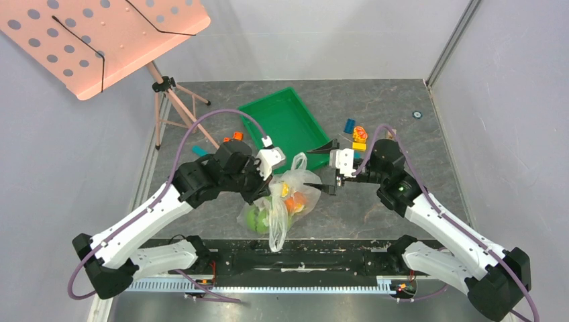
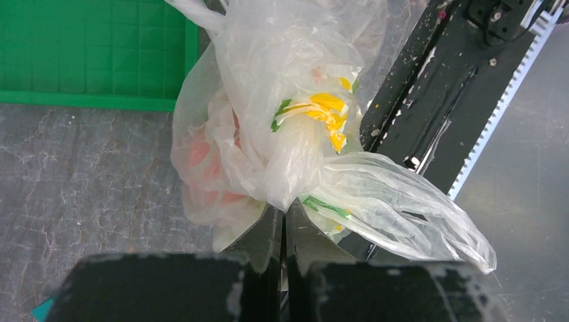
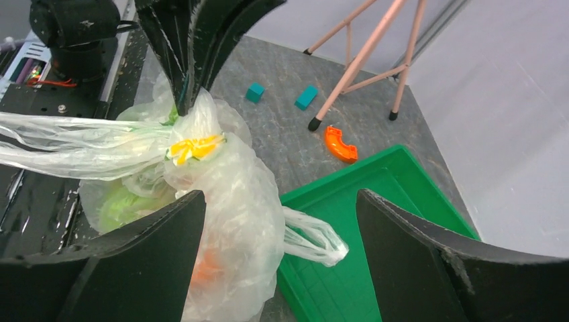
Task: Take the fake fruits out of the plastic bag
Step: Untie the plastic bag at the center of the board.
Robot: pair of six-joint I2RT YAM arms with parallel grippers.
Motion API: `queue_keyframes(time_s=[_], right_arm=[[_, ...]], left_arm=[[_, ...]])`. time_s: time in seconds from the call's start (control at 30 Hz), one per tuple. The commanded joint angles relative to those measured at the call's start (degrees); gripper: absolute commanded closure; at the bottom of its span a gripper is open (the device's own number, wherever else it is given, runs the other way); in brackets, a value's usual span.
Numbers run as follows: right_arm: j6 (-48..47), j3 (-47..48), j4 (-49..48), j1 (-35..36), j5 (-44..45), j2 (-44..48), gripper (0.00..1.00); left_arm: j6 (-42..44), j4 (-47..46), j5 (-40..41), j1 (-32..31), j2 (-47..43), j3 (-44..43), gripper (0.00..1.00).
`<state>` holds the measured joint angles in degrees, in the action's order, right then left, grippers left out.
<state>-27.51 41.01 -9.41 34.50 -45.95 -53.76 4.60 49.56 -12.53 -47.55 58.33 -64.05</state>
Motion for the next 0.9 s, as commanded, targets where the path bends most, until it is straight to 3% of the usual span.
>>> queue_keyframes(time_s=[0.0, 0.13, 0.3, 0.53, 0.6, 0.87], right_arm=[[-4.22, 4.29, 6.76, 0.92, -3.32, -1.9, 0.17], [-3.37, 4.98, 9.3, 1.9, -4.78, -3.7, 0.21], [-0.51, 4.0, 7.04, 3.75, -4.42, -6.44, 0.15], [2.74, 3.52, 2.05, 6.9, -4.86, -9.93, 0.16], [2.72, 3.49, 1.71, 7.36, -3.24, -10.52, 0.21], [5.6, 3.69, 1.16, 7.43, 4.34, -11.23, 0.64]], left_arm=[[2.51, -1.51, 2.7, -1.81, 1.85, -2.22, 0.98], [2.52, -2.86, 3.79, -2.71, 1.94, -1.65, 0.98], [2.61, -4.55, 3.57, -3.16, 0.85, -0.49, 0.98], [3.45, -5.04, 4.05, -3.6, 0.96, 0.46, 0.98], [3.51, -5.41, 4.18, -3.78, 0.63, 0.77, 0.98], [3.13, -5.59, 7.18, -3.86, 0.43, 2.03, 0.98]])
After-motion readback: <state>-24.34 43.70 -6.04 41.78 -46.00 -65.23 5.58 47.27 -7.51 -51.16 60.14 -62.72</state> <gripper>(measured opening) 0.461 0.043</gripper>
